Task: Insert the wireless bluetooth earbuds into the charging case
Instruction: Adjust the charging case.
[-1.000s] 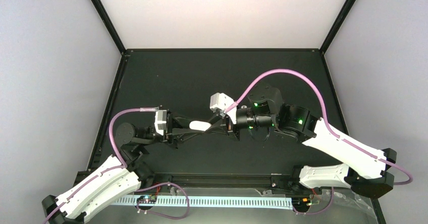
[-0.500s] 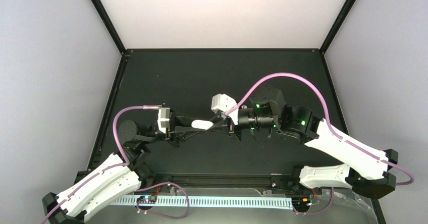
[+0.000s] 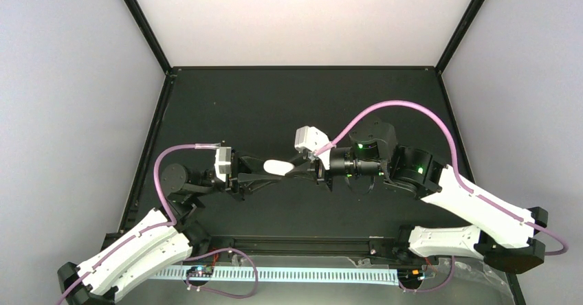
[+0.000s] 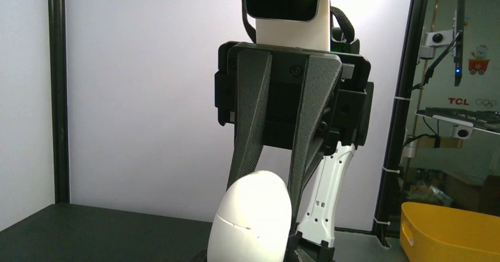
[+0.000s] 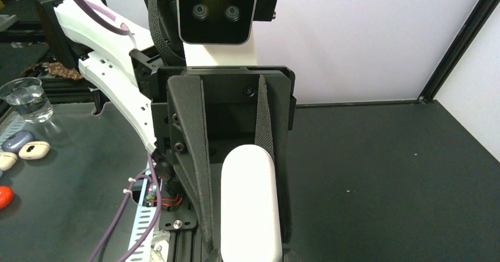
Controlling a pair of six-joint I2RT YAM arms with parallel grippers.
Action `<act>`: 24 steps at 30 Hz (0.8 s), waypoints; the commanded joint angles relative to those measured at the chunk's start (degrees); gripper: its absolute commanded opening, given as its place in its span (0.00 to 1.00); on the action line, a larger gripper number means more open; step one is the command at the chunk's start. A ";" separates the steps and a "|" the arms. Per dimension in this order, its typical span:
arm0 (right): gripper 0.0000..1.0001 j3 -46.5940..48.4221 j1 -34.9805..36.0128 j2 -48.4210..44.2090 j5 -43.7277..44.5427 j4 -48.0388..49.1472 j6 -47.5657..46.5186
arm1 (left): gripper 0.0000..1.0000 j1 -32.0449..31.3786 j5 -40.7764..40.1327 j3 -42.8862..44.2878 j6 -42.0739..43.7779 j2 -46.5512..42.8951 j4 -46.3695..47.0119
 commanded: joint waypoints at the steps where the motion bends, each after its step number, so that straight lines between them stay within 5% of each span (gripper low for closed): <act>1: 0.01 -0.54 -0.09 -0.82 0.46 2.38 0.80 | 0.34 -0.40 0.66 1.35 0.34 -0.10 0.35; 24: 0.01 -0.77 -0.02 -0.25 -1.33 2.79 1.28 | 0.42 -0.39 0.45 2.45 -0.63 -0.12 2.29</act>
